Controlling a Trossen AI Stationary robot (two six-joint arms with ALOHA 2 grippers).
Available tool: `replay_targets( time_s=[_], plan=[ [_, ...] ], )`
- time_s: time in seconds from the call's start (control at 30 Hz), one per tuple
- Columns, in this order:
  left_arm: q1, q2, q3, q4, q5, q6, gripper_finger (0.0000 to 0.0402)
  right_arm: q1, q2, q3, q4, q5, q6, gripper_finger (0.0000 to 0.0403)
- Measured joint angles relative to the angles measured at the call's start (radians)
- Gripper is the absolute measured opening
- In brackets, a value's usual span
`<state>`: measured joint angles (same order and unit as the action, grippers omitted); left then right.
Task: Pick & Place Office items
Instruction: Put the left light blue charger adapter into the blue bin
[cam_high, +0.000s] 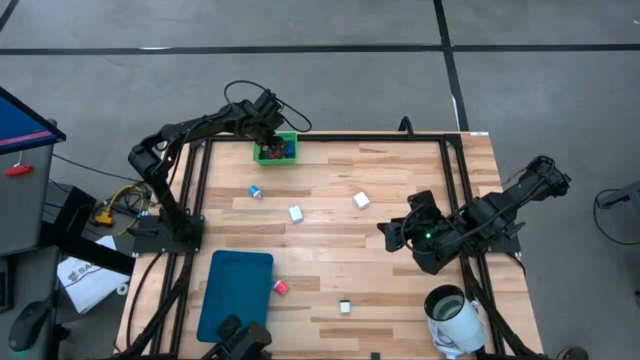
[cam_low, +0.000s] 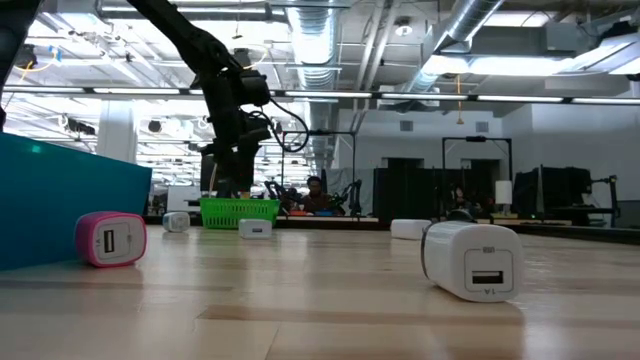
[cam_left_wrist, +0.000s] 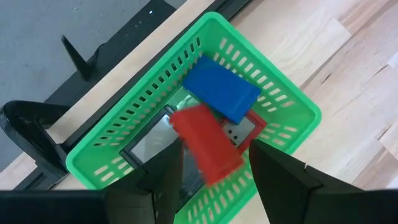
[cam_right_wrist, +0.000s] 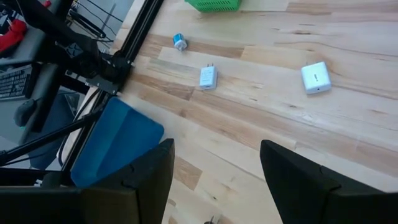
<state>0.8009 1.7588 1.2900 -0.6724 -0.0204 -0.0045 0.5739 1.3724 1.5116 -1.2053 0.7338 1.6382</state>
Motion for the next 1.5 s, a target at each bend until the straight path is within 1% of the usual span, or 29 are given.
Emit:
replay_targets(
  time_s=[0.07, 0.27, 0.47, 0.6, 0.67, 0.77, 0.9, 1.0, 1.1, 1.2, 1.33, 1.4, 1.5],
  plan=[
    [-0.002, -0.002, 0.000, -0.001, 0.009, 0.000, 0.0179, 0.000, 0.000, 0.000, 0.000, 0.000, 0.000, 0.0230],
    [-0.036, -0.054, 0.000, -0.011, 0.101, 0.000, 0.0180, 0.000, 0.000, 0.000, 0.000, 0.000, 0.000, 0.0230],
    [-0.114, -0.145, 0.000, -0.046, 0.128, -0.001, 0.0180, 0.000, 0.000, 0.000, -0.026, 0.000, 0.000, 0.0230],
    [-0.176, -0.213, -0.001, -0.121, 0.132, -0.006, 0.0180, 0.000, 0.000, 0.000, -0.039, 0.000, 0.000, 0.0230],
    [-0.200, -0.249, -0.008, -0.166, 0.133, -0.062, 0.0180, 0.000, 0.000, 0.000, -0.041, 0.000, 0.000, 0.0230],
    [-0.219, -0.301, -0.043, -0.264, 0.122, -0.190, 0.0180, 0.000, 0.001, 0.000, -0.044, 0.000, -0.007, 0.0230],
    [-0.236, -0.406, -0.167, -0.299, 0.079, -0.365, 0.0180, 0.000, 0.001, 0.000, -0.044, 0.000, -0.023, 0.0230],
    [-0.238, -0.480, -0.291, -0.295, 0.077, -0.507, 0.0180, 0.000, 0.001, 0.000, -0.044, 0.000, -0.026, 0.0230],
    [-0.237, -0.546, -0.402, -0.254, 0.077, -0.630, 0.0180, 0.001, 0.001, 0.000, -0.044, 0.000, -0.026, 0.0230],
    [-0.237, -0.577, -0.482, -0.200, 0.077, -0.701, 0.0180, 0.002, 0.001, 0.000, -0.043, 0.000, -0.026, 0.0230],
    [-0.237, -0.559, -0.529, -0.144, 0.077, -0.696, 0.0180, 0.002, 0.001, 0.000, -0.037, 0.000, -0.026, 0.0230],
    [-0.239, -0.536, -0.531, -0.110, 0.061, -0.614, 0.0180, 0.002, 0.001, 0.000, -0.036, -0.002, -0.026, 0.0230],
    [-0.247, -0.518, -0.531, -0.045, 0.013, -0.417, 0.0180, 0.002, 0.001, 0.000, -0.025, -0.004, -0.026, 0.0230]
  ],
)
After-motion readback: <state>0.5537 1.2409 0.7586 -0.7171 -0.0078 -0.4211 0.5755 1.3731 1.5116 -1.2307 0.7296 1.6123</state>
